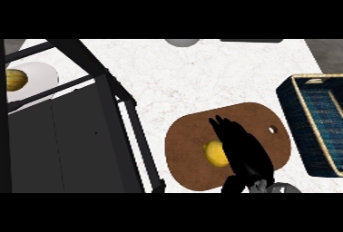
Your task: Pick the lemon from the cutting board and place it in the basket
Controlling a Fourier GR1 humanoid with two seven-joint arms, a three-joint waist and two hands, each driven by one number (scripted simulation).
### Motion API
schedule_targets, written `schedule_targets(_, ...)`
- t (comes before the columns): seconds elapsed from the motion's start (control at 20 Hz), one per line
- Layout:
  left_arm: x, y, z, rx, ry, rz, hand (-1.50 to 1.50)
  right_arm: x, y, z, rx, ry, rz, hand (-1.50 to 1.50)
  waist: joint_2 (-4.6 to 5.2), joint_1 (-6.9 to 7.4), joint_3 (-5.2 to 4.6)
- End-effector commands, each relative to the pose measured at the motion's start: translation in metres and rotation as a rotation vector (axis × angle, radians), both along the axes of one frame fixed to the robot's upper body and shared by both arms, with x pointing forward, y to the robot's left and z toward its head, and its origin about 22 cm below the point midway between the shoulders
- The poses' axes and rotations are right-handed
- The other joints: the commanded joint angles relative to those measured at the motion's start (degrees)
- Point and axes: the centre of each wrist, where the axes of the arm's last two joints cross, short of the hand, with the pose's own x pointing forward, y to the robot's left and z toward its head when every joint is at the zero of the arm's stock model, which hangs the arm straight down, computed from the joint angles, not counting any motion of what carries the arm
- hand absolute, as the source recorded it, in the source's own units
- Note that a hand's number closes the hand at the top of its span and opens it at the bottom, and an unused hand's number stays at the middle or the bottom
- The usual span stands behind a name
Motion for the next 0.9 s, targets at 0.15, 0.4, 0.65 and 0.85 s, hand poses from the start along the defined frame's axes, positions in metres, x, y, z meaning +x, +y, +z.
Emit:
schedule_targets(0.15,-0.003,0.006,-0.007,0.005,-0.008,-0.005,0.00,0.005,-0.005,-0.017,-0.010,0.006,-0.006,-1.50,-0.29,-0.03,2.04)
schedule_targets(0.4,0.002,-0.012,0.002,0.001,-0.028,-0.004,0.00,0.015,0.000,-0.039,0.005,0.013,0.000,-1.50,-0.21,0.15,2.07)
schedule_targets(0.65,-0.006,0.001,-0.002,0.024,-0.009,0.002,0.00,0.006,0.014,-0.035,0.022,0.002,-0.028,-1.50,-0.38,0.13,2.04)
schedule_targets(0.85,0.002,0.002,0.008,0.002,-0.005,-0.006,0.00,0.013,-0.009,-0.049,-0.026,0.064,0.056,1.50,-0.32,0.08,2.05)
